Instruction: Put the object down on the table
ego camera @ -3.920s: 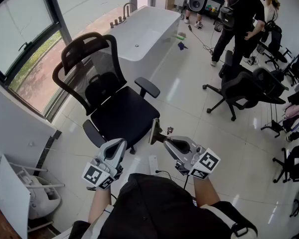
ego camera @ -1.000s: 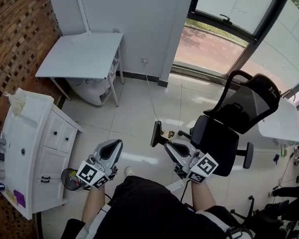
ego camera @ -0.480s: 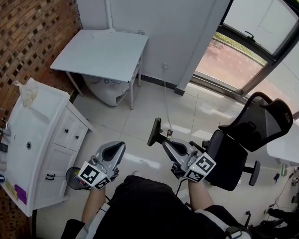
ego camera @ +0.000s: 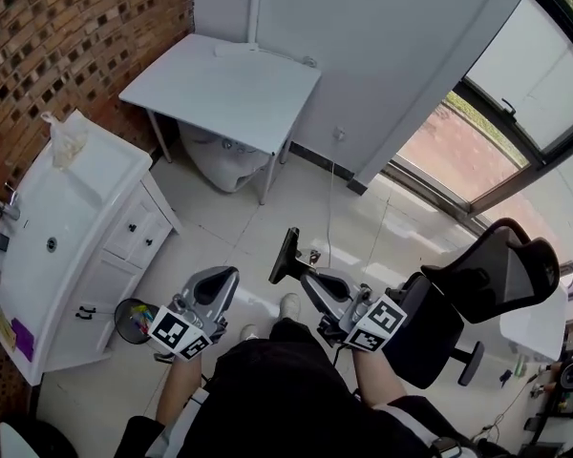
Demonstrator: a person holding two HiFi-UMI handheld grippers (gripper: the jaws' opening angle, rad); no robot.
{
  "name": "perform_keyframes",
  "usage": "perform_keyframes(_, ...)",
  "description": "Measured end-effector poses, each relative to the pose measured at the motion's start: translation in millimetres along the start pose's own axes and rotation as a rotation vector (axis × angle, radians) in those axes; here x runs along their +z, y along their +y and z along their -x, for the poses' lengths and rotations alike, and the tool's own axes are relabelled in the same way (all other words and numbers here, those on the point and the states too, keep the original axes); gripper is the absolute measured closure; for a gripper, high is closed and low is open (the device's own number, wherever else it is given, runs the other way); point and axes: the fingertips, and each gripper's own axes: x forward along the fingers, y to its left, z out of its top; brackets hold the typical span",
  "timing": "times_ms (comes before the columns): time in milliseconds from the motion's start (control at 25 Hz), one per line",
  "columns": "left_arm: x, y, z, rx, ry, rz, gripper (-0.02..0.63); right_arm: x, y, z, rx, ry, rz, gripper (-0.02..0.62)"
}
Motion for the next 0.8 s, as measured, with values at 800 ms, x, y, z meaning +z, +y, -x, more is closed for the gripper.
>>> perform_keyframes(800, 7.0, 95.7, -112.8, 0.178, 0.025, -0.033, 0.607, 57.6, -170.9, -61.0, 0.083, -0.055, -0.093, 0.586)
